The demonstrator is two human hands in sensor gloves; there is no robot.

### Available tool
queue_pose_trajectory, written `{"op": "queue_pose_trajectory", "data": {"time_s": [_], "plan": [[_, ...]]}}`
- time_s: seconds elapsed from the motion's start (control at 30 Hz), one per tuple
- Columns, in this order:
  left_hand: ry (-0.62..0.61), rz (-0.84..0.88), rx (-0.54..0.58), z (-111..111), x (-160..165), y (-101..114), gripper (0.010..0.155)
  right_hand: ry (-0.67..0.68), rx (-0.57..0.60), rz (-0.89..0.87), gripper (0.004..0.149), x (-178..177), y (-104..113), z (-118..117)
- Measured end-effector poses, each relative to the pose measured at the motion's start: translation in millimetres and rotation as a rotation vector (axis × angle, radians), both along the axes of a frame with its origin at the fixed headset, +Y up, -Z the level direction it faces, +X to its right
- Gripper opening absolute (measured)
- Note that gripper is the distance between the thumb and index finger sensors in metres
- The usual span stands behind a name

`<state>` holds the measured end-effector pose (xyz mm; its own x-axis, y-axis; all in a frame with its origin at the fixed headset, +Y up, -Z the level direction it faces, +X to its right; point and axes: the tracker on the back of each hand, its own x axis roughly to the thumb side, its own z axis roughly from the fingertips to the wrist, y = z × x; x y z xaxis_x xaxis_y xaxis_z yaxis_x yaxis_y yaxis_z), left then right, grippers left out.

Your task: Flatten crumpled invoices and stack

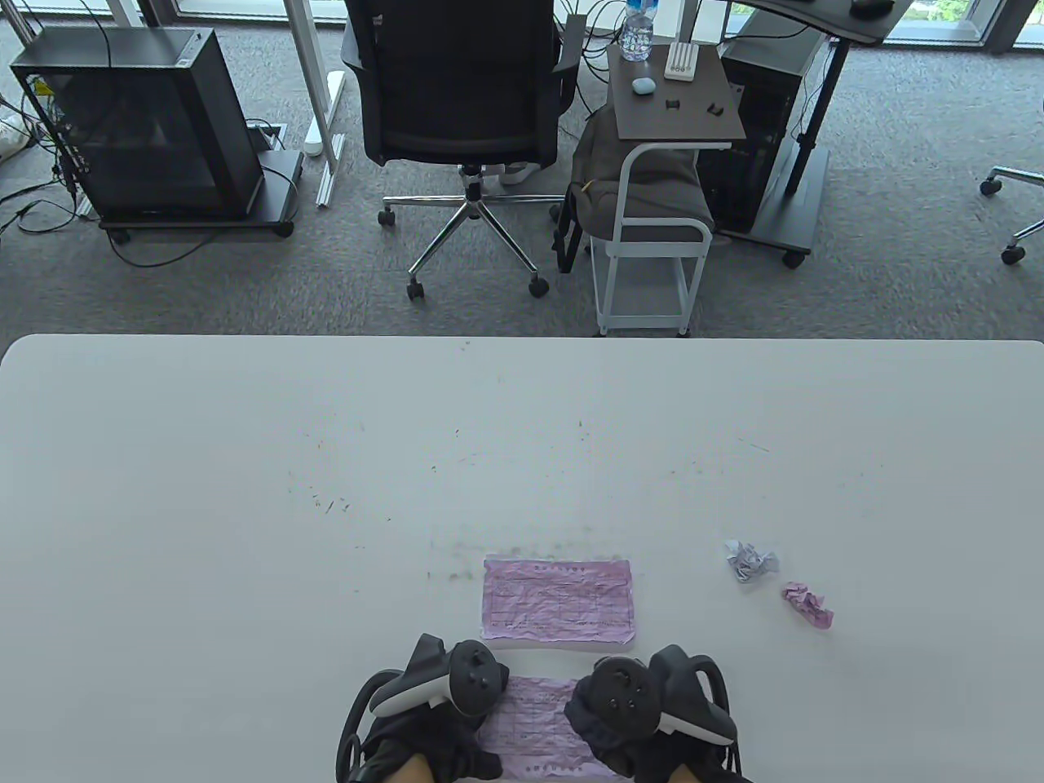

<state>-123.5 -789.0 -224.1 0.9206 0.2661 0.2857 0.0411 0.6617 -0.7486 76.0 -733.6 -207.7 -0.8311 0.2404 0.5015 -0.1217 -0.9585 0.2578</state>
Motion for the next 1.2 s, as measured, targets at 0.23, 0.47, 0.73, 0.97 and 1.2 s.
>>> {"op": "queue_pose_trajectory", "data": {"time_s": [0.23,0.47,0.73,0.97,1.2], "plan": [[-0.004,-0.001,0.001,-0.1,0.2,0.0,0.091,0.167,-0.047,0.111,0.045,-30.5,-22.4,8.0],[-0.003,-0.002,0.000,0.3,0.9,0.1,0.091,-0.007,-0.197,0.265,0.048,-25.2,-29.6,2.0],[0.002,-0.004,-0.003,0.9,1.4,0.3,0.091,-0.226,-0.254,0.226,0.046,3.1,-29.2,-8.1],[0.004,-0.003,-0.003,0.9,1.4,0.1,0.091,-0.346,-0.269,0.241,0.044,22.4,-28.2,-13.2],[0.008,0.001,-0.003,0.8,1.1,-0.1,0.091,-0.418,-0.292,0.260,0.044,36.7,-27.2,-15.7]]}}
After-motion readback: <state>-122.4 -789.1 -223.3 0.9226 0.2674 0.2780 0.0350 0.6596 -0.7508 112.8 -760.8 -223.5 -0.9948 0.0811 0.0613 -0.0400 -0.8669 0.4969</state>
